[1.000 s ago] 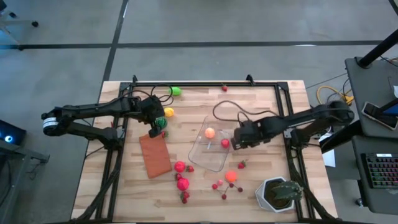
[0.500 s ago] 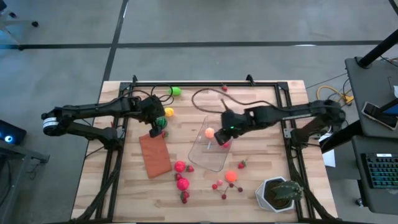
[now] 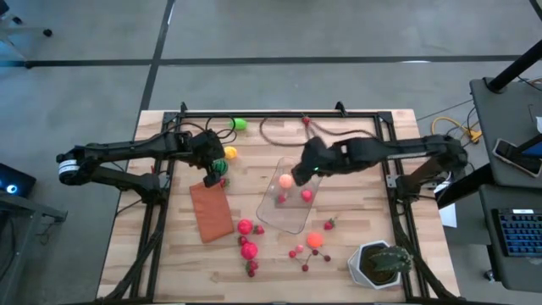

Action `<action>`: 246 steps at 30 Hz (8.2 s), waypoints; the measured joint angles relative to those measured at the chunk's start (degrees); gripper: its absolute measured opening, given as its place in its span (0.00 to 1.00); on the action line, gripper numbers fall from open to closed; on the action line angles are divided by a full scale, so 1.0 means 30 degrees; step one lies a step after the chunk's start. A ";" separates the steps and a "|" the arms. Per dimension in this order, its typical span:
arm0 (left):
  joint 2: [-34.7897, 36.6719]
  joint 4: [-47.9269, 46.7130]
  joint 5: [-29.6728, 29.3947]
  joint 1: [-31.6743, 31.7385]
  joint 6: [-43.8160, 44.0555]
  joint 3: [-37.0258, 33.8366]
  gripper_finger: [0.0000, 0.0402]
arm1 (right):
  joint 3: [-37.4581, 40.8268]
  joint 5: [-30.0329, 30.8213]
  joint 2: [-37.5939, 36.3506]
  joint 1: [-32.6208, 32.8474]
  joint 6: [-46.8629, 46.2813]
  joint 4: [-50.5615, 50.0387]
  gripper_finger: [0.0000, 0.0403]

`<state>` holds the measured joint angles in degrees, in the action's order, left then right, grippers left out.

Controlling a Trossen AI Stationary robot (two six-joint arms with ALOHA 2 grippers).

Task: Pick and placing Produce into tupperware
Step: Put the green watermelon into the transparent bin, then put the red strawberry into the transparent bin

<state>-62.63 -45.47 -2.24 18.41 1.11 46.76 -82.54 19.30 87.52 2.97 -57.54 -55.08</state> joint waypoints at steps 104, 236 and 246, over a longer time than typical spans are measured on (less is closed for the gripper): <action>-0.1676 0.0682 0.1892 0.2103 0.3817 0.3685 0.69 | -0.0124 0.3127 -0.2141 -0.0892 -0.0086 -0.5689 0.75; -0.8568 0.0866 -0.0875 -0.2266 0.0517 0.0488 0.59 | 0.0914 0.8587 -0.8800 -0.2668 0.2267 -0.8508 0.71; -0.8568 0.1147 -0.0875 -0.2266 0.0513 0.0295 0.44 | 0.0911 0.8602 -0.8800 -0.2668 0.2267 -0.8505 0.70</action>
<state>-88.33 -42.03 -4.86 11.62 2.65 47.65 -79.81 45.10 61.12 -5.04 -50.74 -80.60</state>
